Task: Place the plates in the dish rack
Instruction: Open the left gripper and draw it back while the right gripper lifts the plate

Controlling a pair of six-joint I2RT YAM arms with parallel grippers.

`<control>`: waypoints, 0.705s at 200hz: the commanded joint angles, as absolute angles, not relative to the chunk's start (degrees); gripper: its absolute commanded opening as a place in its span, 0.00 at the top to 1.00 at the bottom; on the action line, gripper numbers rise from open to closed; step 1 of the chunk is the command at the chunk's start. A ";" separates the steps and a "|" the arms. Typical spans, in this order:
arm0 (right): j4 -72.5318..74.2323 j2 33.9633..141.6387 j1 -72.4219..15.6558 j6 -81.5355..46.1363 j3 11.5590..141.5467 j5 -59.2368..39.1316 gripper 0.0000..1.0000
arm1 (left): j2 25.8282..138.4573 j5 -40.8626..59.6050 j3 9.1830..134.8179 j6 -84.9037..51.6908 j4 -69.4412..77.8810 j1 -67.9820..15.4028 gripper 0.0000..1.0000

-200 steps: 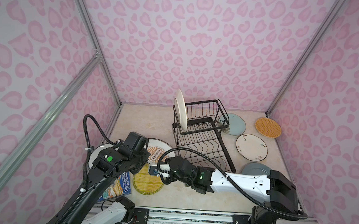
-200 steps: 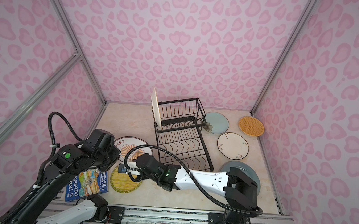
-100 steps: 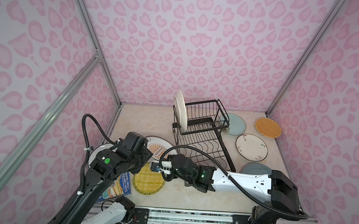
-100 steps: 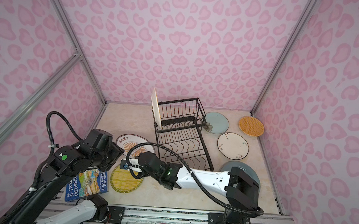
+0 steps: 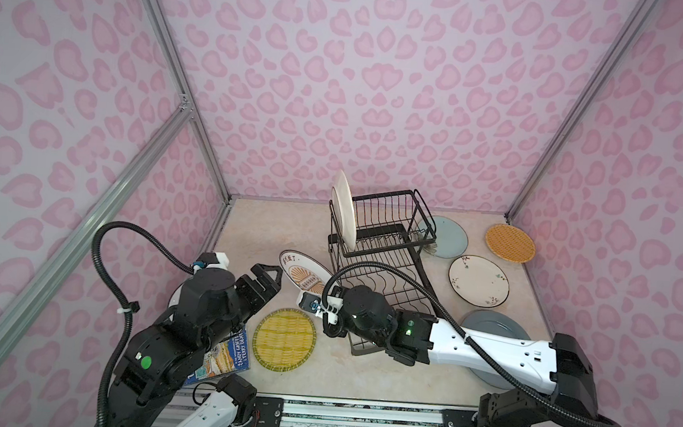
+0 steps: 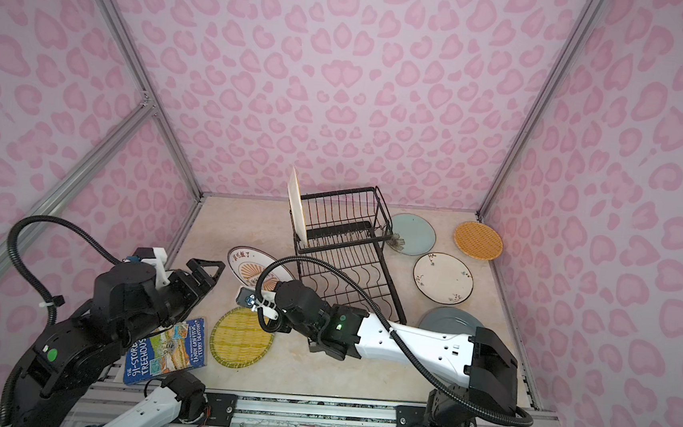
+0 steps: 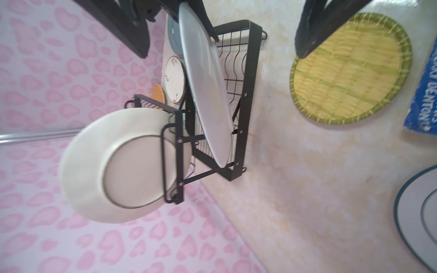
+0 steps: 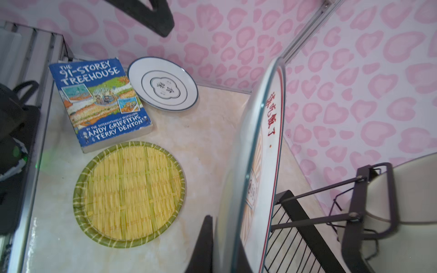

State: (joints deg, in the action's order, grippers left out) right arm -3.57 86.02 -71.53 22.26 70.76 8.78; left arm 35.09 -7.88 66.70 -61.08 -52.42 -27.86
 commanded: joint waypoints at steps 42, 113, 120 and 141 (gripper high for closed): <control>-12.74 82.02 -73.42 10.06 86.28 6.11 1.00 | 22.86 -5.08 65.10 -39.98 -32.59 -27.77 0.02; -16.35 77.39 -65.38 -0.12 103.30 0.19 1.00 | 27.16 11.24 58.82 -32.32 -21.21 -27.77 0.02; -16.50 77.05 -62.63 -2.02 104.40 -1.10 1.00 | 28.18 13.03 58.11 -32.44 -19.89 -27.78 0.02; -17.39 76.55 -53.84 -7.14 106.04 -5.32 1.00 | 30.12 15.30 55.70 -32.52 -15.73 -27.86 0.03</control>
